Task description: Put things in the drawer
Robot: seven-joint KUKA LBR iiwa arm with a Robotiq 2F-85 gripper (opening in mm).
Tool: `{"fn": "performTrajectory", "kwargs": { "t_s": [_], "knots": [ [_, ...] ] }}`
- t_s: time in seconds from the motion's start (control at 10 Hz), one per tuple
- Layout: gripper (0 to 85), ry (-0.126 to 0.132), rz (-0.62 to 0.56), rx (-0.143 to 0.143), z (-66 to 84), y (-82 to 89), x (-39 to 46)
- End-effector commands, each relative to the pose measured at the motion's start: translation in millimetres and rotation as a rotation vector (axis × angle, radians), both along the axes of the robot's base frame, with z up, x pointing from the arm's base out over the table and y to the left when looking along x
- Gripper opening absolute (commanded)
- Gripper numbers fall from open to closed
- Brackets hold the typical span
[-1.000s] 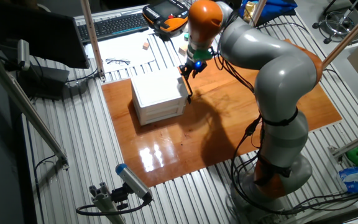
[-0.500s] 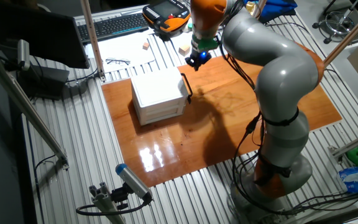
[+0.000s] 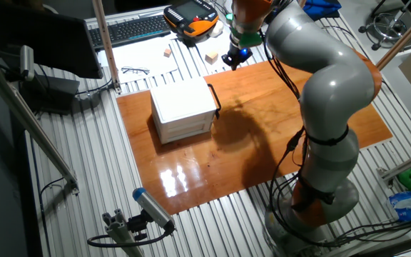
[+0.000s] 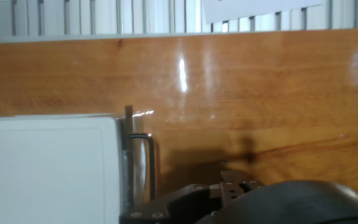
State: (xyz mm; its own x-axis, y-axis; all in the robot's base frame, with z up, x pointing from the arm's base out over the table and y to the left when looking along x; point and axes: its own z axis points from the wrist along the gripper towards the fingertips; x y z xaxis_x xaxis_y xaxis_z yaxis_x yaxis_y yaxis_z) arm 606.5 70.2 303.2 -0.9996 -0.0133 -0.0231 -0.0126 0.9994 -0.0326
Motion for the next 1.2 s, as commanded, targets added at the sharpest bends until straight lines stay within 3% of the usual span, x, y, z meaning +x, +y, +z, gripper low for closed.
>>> {"fn": "performTrajectory", "kwargs": {
  "t_s": [0.0,0.5,0.7,1.1],
  "knots": [
    [0.0,-0.015,0.002,-0.014,2.0,-2.2,-0.7],
    [0.0,-0.047,0.013,-0.048,17.5,0.8,-15.3],
    [0.0,-0.06,0.027,-0.067,19.3,2.1,-16.0],
    [0.0,-0.066,0.031,-0.07,19.3,1.2,-15.5]
  ]
}}
